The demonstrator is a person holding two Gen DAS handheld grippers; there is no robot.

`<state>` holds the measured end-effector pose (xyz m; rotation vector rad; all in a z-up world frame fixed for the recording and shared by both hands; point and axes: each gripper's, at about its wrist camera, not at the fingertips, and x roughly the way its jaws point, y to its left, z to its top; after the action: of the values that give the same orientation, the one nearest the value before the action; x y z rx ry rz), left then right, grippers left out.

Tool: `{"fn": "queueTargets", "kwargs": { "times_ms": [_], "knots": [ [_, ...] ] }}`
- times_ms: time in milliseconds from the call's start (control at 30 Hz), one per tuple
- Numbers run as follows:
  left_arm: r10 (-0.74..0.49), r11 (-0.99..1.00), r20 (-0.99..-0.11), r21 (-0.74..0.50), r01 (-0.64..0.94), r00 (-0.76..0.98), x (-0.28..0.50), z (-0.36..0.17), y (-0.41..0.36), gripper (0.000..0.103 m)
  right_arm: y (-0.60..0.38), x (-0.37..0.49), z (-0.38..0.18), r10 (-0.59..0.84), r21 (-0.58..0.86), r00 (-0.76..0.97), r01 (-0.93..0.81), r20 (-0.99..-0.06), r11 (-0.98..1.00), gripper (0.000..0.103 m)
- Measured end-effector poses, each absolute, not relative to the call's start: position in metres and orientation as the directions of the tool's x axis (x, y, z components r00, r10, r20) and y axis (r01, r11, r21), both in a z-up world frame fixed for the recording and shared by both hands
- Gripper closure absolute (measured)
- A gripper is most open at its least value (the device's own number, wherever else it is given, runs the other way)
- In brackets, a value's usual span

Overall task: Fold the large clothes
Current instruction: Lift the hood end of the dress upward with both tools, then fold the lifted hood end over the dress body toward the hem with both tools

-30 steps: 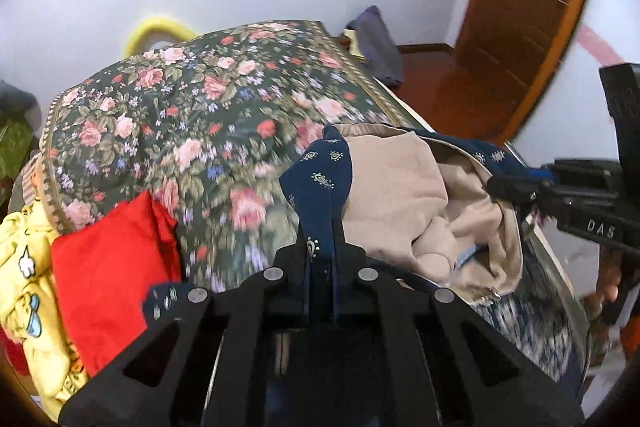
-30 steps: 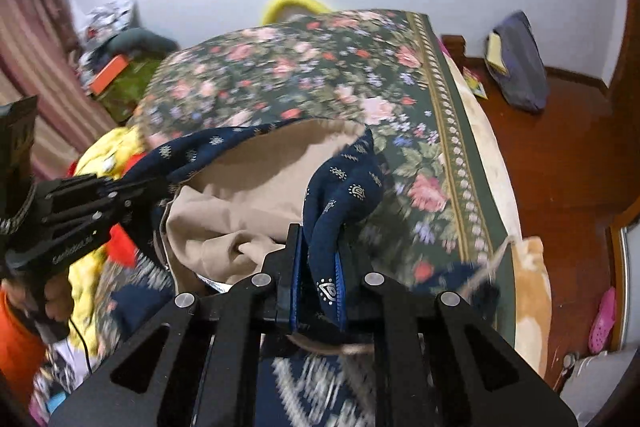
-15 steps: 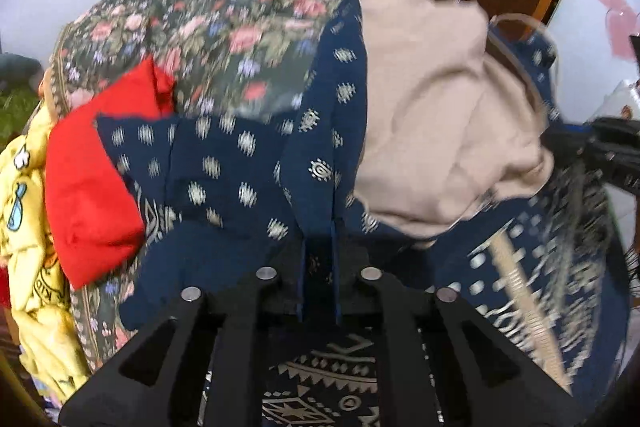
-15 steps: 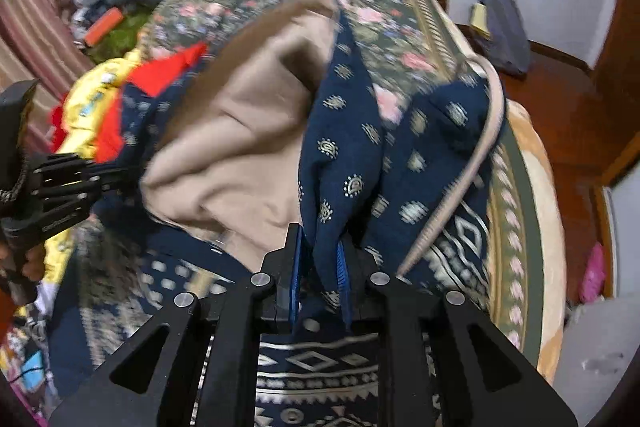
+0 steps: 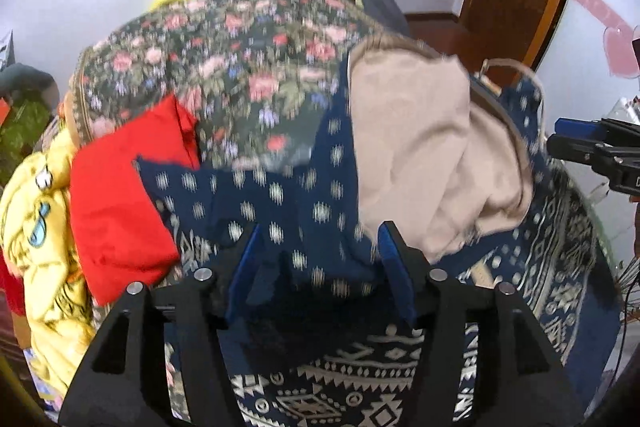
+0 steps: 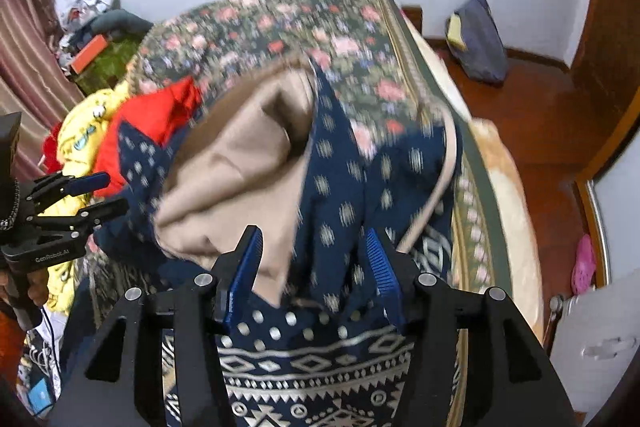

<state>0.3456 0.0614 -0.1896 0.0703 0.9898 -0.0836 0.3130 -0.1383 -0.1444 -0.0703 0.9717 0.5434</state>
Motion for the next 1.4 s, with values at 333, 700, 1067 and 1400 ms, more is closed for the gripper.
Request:
{"fn": "queueTargets", "kwargs": {
  "times_ms": [333, 700, 1067, 1400],
  "knots": [
    [-0.055, 0.993, -0.818, 0.012, 0.114, 0.573, 0.410, -0.180, 0.049, 0.041, -0.115, 0.364, -0.145, 0.401, 0.156, 0.466, -0.479, -0.789, 0.864, 0.048],
    [-0.092, 0.995, -0.861, -0.060, 0.079, 0.500, 0.485, -0.229, 0.050, 0.041, -0.106, 0.421, -0.191, 0.422, 0.248, 0.352, -0.443, -0.836, 0.862, 0.048],
    [-0.163, 0.987, -0.862, -0.140, 0.084, 0.481, 0.485, -0.241, 0.048, 0.093, -0.107, 0.416, -0.197, 0.476, 0.294, 0.314, -0.483, -0.821, 0.825, 0.091],
    [-0.243, 0.969, -0.779, -0.162, 0.188, 0.579, 0.417, -0.155, 0.044, 0.095, -0.119, 0.359, -0.133, 0.531, 0.282, 0.361, -0.554, -0.767, 0.783, 0.092]
  ]
}}
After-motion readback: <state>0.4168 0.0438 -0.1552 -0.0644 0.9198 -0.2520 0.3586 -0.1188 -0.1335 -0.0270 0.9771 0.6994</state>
